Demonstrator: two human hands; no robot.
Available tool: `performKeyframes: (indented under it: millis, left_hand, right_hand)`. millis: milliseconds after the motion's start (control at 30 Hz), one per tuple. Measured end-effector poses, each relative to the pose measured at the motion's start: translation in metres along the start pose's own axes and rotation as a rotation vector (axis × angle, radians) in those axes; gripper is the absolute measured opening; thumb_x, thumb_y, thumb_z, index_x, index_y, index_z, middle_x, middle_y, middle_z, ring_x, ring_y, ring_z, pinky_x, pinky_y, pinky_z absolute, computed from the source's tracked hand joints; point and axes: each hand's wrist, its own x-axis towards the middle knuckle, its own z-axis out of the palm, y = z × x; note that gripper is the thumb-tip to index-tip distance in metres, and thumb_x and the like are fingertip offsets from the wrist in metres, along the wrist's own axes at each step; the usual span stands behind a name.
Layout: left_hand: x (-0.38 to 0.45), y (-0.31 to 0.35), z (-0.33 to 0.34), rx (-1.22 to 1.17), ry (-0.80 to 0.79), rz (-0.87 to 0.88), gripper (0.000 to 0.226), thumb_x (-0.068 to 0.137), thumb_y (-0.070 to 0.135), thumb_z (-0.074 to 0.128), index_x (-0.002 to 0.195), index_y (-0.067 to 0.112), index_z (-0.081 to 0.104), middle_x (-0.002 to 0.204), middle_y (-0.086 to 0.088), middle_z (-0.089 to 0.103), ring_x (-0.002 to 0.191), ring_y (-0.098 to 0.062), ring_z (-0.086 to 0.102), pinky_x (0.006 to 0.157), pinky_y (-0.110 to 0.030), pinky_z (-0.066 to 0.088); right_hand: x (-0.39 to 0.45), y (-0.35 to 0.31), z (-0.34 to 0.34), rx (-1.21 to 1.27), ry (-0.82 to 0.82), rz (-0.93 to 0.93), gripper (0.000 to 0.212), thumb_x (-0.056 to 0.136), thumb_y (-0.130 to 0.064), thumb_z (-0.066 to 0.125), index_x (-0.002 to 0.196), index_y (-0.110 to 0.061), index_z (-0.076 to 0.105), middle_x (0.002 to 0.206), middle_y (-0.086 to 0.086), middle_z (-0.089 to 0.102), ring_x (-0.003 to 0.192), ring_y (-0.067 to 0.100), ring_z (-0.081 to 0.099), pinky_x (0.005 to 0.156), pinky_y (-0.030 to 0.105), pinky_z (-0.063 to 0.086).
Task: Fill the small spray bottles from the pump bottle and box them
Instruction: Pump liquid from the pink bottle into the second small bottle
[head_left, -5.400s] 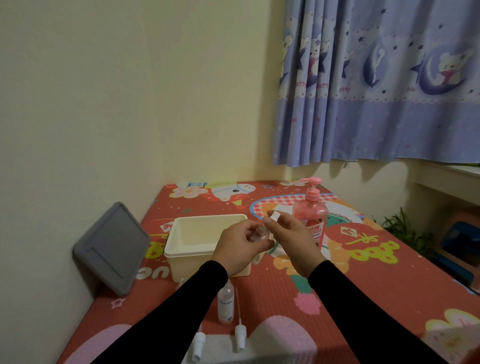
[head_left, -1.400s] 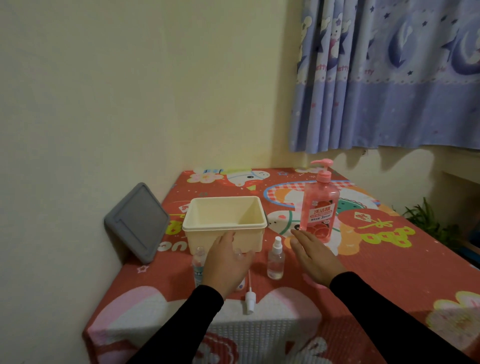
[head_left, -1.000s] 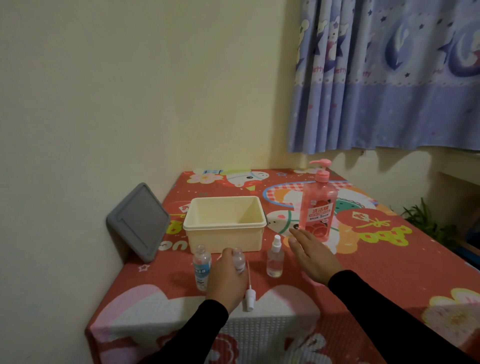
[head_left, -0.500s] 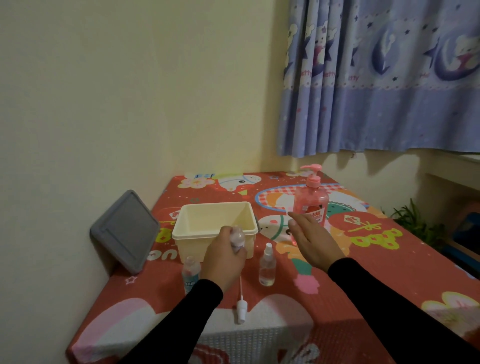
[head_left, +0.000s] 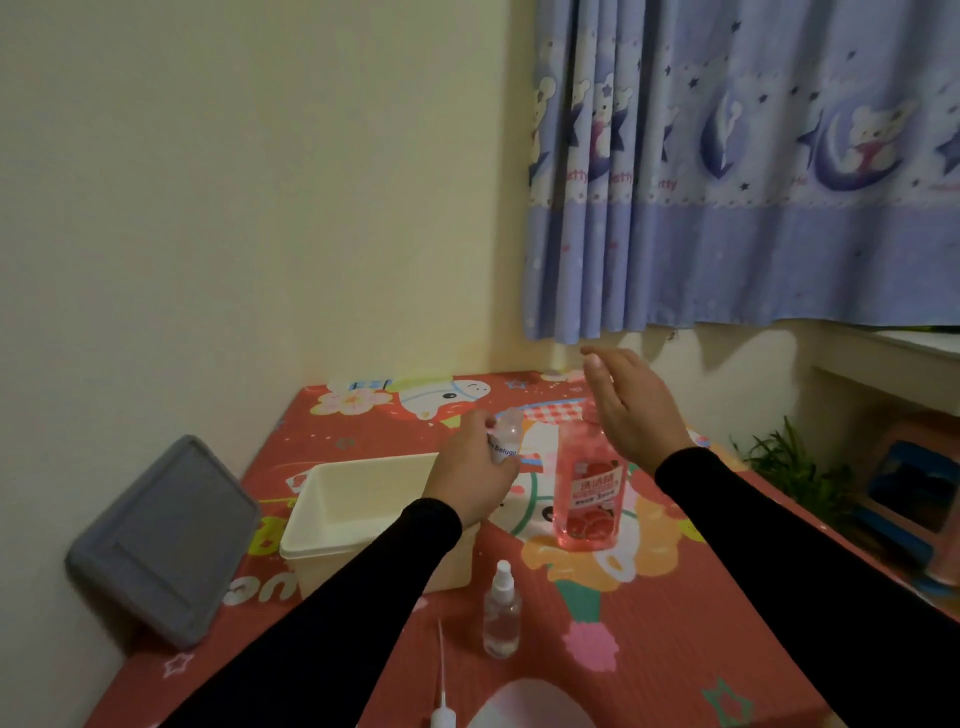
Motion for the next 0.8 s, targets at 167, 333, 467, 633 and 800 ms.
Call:
performKeyframes:
  millis: [167, 333, 467, 633, 800]
  left_hand:
    - [0.034, 0.008, 0.016, 0.045, -0.040, 0.009, 0.025, 0.089, 0.020, 0.059, 0.110, 0.016, 0.048, 0.103, -0.005, 0.061, 0.087, -0.025, 0.061, 0.073, -0.039, 0.050]
    - [0.060, 0.010, 0.027, 0.104, -0.046, 0.038, 0.026, 0.091, 0.021, 0.056, 0.115, 0.021, 0.047, 0.097, 0.002, 0.058, 0.068, -0.008, 0.053, 0.052, -0.021, 0.035]
    - [0.074, 0.014, 0.030, 0.121, -0.065, 0.056, 0.031, 0.091, 0.019, 0.056, 0.121, 0.021, 0.048, 0.100, 0.001, 0.057, 0.071, -0.013, 0.054, 0.056, -0.022, 0.038]
    - [0.089, 0.019, 0.032, 0.172, -0.076, 0.128, 0.036, 0.089, 0.016, 0.056, 0.124, 0.021, 0.052, 0.111, -0.005, 0.061, 0.089, -0.024, 0.057, 0.074, -0.034, 0.048]
    - [0.097, 0.020, 0.030, 0.218, -0.109, 0.172, 0.046, 0.095, 0.020, 0.053, 0.140, 0.026, 0.045, 0.133, -0.006, 0.051, 0.115, -0.025, 0.051, 0.090, -0.027, 0.037]
  right_hand:
    - [0.043, 0.013, 0.000, 0.011, 0.012, 0.081, 0.038, 0.104, -0.029, 0.031, 0.068, -0.023, 0.042, 0.068, -0.007, 0.045, 0.079, 0.022, 0.043, 0.071, 0.029, 0.028]
    - [0.070, 0.029, 0.012, 0.010, -0.078, 0.223, 0.037, 0.102, -0.031, 0.029, 0.067, -0.025, 0.038, 0.073, -0.002, 0.045, 0.082, 0.023, 0.040, 0.075, 0.031, 0.029]
    - [0.080, 0.034, 0.017, 0.017, -0.182, 0.364, 0.047, 0.103, -0.035, 0.025, 0.097, -0.003, 0.059, 0.103, 0.017, 0.060, 0.101, 0.033, 0.053, 0.081, 0.033, 0.032]
    - [0.091, 0.034, 0.021, 0.046, -0.348, 0.543, 0.053, 0.104, -0.034, 0.021, 0.120, 0.003, 0.055, 0.121, 0.024, 0.059, 0.114, 0.034, 0.054, 0.094, 0.037, 0.037]
    - [0.096, 0.036, 0.024, -0.001, -0.568, 0.663, 0.047, 0.104, -0.024, 0.021, 0.131, 0.006, 0.045, 0.131, 0.029, 0.053, 0.120, 0.041, 0.053, 0.098, 0.044, 0.044]
